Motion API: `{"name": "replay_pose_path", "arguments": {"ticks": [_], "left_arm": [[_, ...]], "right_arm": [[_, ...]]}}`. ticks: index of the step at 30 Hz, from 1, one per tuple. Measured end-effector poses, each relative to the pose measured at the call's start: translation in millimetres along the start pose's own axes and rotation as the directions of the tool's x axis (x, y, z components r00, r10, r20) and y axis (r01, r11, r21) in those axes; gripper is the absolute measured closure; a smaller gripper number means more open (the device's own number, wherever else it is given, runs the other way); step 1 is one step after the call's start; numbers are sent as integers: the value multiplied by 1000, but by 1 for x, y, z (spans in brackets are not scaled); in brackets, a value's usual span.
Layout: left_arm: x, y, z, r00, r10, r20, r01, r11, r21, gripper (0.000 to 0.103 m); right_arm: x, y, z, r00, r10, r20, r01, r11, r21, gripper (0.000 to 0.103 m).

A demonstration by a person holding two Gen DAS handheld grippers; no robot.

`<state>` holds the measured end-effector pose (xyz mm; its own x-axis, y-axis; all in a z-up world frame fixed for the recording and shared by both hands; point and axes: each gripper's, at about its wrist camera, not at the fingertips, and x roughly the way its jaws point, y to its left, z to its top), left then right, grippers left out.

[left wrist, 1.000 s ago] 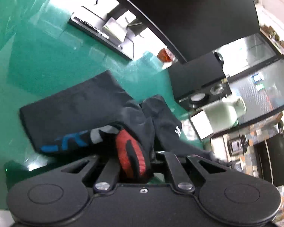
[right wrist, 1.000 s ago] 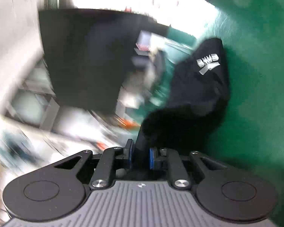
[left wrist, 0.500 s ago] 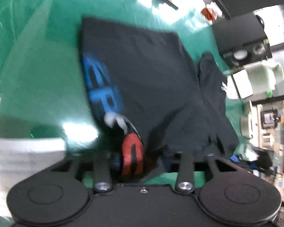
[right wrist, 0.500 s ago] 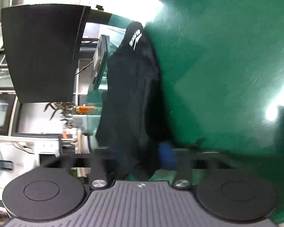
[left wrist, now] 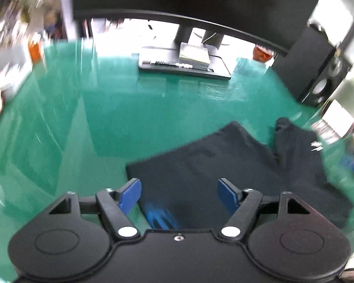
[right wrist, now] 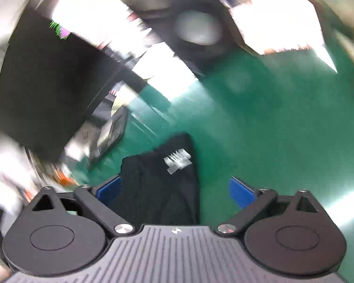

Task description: Fold clothes

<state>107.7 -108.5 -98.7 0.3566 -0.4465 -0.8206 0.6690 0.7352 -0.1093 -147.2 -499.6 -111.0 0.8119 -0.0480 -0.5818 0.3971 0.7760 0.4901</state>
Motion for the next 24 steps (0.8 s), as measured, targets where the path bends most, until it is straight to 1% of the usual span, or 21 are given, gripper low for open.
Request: {"name": "replay_pose_path", "arguments": {"ticks": [2,3,4,6,9,10,11,12,13,14,15,17,18,19,20,21,22,23,24], "left_arm": [[21,-2,7,999,47,-10,-46,998,31,30],[27,-3,8,999,51,-17,-50,998,41,30],[34,-4,9,998,54,-25,-52,997,54,30],[50,-11,9,996,88,-31,-83,989,118,29],[59,-21,3,993,119,-14,-113,970,217,20],[58,-21,1,994,113,-9,-108,966,235,21],[57,-22,-1,995,102,-2,-99,964,247,26],[55,-22,-1,997,75,1,-73,967,243,48],[55,-21,-1,999,45,-2,-43,972,229,71],[55,-21,2,1000,30,-6,-28,976,215,83],[57,-19,5,999,35,0,-35,979,200,94],[60,-16,13,997,68,25,-71,982,173,95],[63,-12,19,993,108,50,-114,982,150,95],[66,-8,26,985,157,78,-165,979,120,95],[69,1,34,970,216,109,-224,972,64,95],[73,14,45,949,285,136,-285,958,-22,93],[75,24,51,938,316,141,-309,948,-73,86],[77,31,55,935,328,131,-317,943,-99,82],[76,36,59,938,322,126,-309,945,-110,74]], "right_arm": [[24,19,7,999,-13,-30,8,988,-154,14],[40,34,12,999,-22,-47,10,968,-250,14],[49,41,16,998,-27,-56,10,957,-291,14],[75,52,23,996,-51,-68,23,931,-365,14],[106,64,24,990,-100,-95,42,878,-477,14],[113,66,22,987,-118,-107,47,858,-511,15],[118,68,19,984,-129,-126,42,845,-534,30],[128,72,17,978,-132,-163,21,836,-548,52],[131,76,14,976,-122,-179,3,833,-553,78],[130,80,10,978,-105,-180,-12,834,-552,93],[131,83,9,979,-102,-178,-13,835,-550,95],[135,88,11,980,-109,-164,1,836,-548,95],[139,89,14,985,-108,-136,17,839,-545,95],[142,91,20,989,-110,-99,41,846,-531,95],[144,93,25,992,-115,-60,68,855,-514,95],[148,94,32,992,-127,-1,111,868,-483,95],[152,93,37,991,-125,43,131,879,-458,91],[155,92,39,991,-114,74,135,888,-439,72],[158,90,43,992,-102,73,123,899,-420,50]]}}
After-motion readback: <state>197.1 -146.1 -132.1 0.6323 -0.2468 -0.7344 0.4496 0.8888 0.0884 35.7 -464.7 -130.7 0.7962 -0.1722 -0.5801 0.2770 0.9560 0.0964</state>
